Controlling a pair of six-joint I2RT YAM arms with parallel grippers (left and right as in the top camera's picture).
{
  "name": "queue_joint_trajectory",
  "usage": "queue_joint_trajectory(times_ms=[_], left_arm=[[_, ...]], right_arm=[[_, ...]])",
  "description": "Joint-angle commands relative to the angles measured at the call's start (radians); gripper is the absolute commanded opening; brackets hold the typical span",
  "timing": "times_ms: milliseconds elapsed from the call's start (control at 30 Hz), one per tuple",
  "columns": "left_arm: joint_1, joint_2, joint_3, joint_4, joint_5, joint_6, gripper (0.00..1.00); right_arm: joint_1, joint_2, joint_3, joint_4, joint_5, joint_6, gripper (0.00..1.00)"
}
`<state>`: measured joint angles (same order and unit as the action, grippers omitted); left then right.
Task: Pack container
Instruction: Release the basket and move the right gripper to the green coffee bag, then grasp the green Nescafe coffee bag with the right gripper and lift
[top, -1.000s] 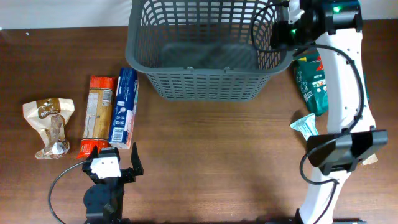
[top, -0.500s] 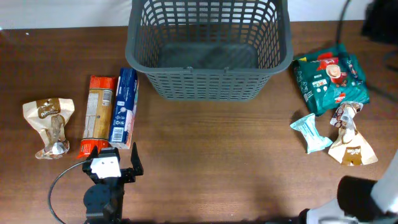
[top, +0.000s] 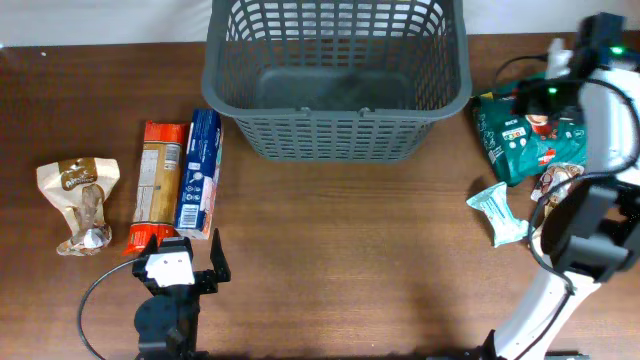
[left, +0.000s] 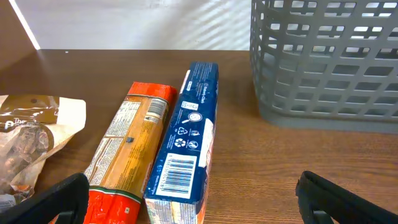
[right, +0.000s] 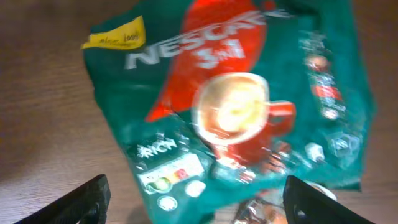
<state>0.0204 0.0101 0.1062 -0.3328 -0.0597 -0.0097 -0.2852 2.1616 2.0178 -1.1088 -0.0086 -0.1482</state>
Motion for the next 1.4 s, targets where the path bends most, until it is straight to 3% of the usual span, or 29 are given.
queue_joint_trajectory(times_ms=[0,100,400,567,700,900,1167,1367], left_arm=[[0.004,-0.005,-0.003,-0.001,-0.007,-0.009,0.99],[0.004,-0.005,-0.003,-0.001,-0.007,-0.009,0.99],[0.004,-0.005,-0.003,-0.001,-0.007,-0.009,0.99],[0.004,-0.005,-0.003,-0.001,-0.007,-0.009,0.99],[0.004,-0.005,-0.003,-0.001,-0.007,-0.009,0.99],[0.004,-0.005,-0.003,0.000,-0.007,-0.009,0.99],[0.004,-0.005,-0.003,0.000,-0.007,-0.009,0.99],[0.004,-0.005,-0.003,0.000,-0.007,-0.009,0.99]], right_arm=[[0.059,0.061,-0.006,0.021,0.161,-0.019,0.86],[0.083,0.110,-0.016,0.031,0.245,0.011,0.86],[0.083,0.236,-0.017,0.043,0.226,0.080,0.86],[0.082,0.280,-0.017,0.037,0.230,0.131,0.72],[0.082,0.280,-0.016,0.028,0.224,0.135,0.83],[0.080,0.232,0.081,-0.035,0.094,0.076,0.87],[0.080,0.169,0.249,-0.085,0.084,0.043,0.89],[0.068,0.169,0.287,-0.091,0.021,-0.114,0.94]])
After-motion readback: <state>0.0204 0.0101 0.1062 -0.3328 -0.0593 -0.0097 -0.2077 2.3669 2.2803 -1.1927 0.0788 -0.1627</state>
